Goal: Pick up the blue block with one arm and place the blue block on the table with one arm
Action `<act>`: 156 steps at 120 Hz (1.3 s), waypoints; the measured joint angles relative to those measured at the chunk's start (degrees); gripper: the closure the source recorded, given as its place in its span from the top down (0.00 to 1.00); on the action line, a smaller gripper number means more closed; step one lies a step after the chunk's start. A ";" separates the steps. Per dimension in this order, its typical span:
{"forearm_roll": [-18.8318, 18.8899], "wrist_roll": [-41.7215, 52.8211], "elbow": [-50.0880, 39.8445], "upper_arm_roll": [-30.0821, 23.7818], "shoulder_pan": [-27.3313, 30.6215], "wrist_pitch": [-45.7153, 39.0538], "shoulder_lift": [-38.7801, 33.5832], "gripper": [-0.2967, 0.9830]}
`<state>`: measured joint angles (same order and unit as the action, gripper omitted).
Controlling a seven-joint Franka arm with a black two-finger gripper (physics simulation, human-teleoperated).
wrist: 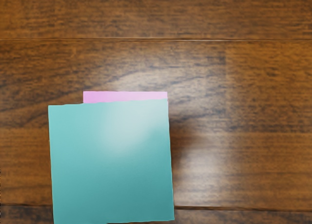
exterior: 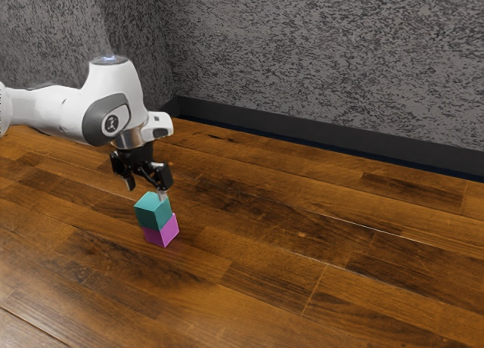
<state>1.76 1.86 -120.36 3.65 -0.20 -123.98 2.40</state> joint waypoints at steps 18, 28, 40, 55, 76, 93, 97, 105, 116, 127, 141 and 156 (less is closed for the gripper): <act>0.21 0.33 -0.07 1.16 1.42 -2.30 1.56 0.77; 0.20 0.48 -0.21 1.22 2.45 -3.28 2.12 0.77; 0.19 0.63 -0.31 1.19 2.12 -4.22 2.22 0.77; -0.05 0.79 -0.27 1.10 1.66 -4.91 3.02 0.77; -1.31 0.97 -0.27 1.09 1.81 -5.67 4.82 0.77; -2.59 1.07 -0.29 1.09 1.80 -6.77 7.17 0.77; -3.01 1.09 -0.27 1.09 1.80 -7.00 7.75 0.77; -3.76 1.13 -0.28 1.09 1.78 -7.51 8.51 0.77; -4.30 1.18 -0.31 1.11 1.77 -8.08 9.02 0.77; -4.57 1.22 -0.33 1.14 1.78 -8.56 9.49 0.77; -4.71 1.27 -0.26 1.16 1.79 -8.97 9.65 0.66; -4.34 1.01 -0.10 1.18 1.82 -9.15 9.26 0.49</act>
<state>-2.58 2.87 -120.46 4.83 1.63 -133.14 11.66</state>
